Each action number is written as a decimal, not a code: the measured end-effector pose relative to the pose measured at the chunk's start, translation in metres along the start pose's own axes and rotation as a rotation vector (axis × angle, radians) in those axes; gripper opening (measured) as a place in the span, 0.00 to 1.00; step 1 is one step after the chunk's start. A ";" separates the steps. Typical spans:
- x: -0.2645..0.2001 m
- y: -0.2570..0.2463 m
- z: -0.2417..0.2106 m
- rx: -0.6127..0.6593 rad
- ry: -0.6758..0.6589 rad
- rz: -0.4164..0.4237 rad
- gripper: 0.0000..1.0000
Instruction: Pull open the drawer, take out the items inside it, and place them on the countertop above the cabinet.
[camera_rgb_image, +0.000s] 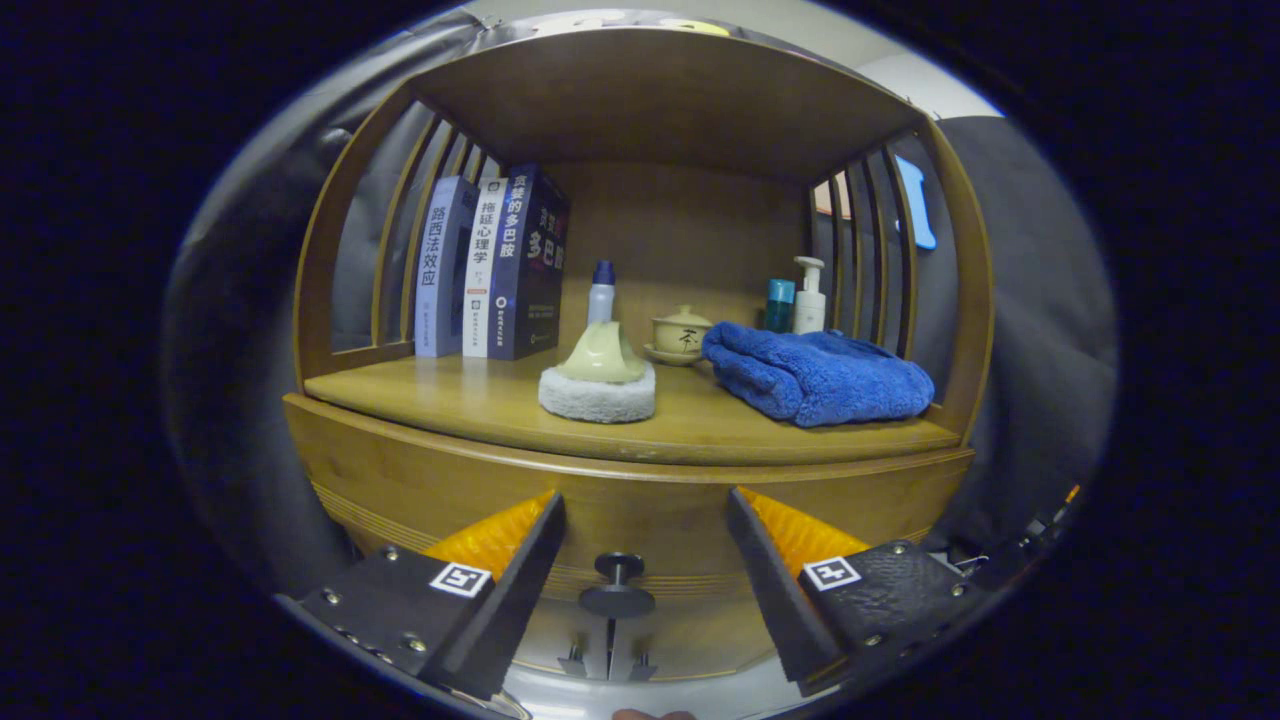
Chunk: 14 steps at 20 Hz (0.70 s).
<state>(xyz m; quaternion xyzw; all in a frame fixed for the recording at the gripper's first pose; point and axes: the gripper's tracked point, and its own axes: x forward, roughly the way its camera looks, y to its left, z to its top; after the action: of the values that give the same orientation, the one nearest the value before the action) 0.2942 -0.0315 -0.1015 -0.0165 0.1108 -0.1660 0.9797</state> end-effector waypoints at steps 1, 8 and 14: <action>0.000 0.000 0.000 0.000 0.001 -0.001 0.98; 0.003 0.001 0.001 0.001 0.003 -0.004 0.98; 0.006 0.003 0.002 -0.002 -0.002 -0.011 0.98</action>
<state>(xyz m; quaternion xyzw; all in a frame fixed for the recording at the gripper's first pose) 0.3005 -0.0308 -0.1014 -0.0185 0.1099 -0.1714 0.9789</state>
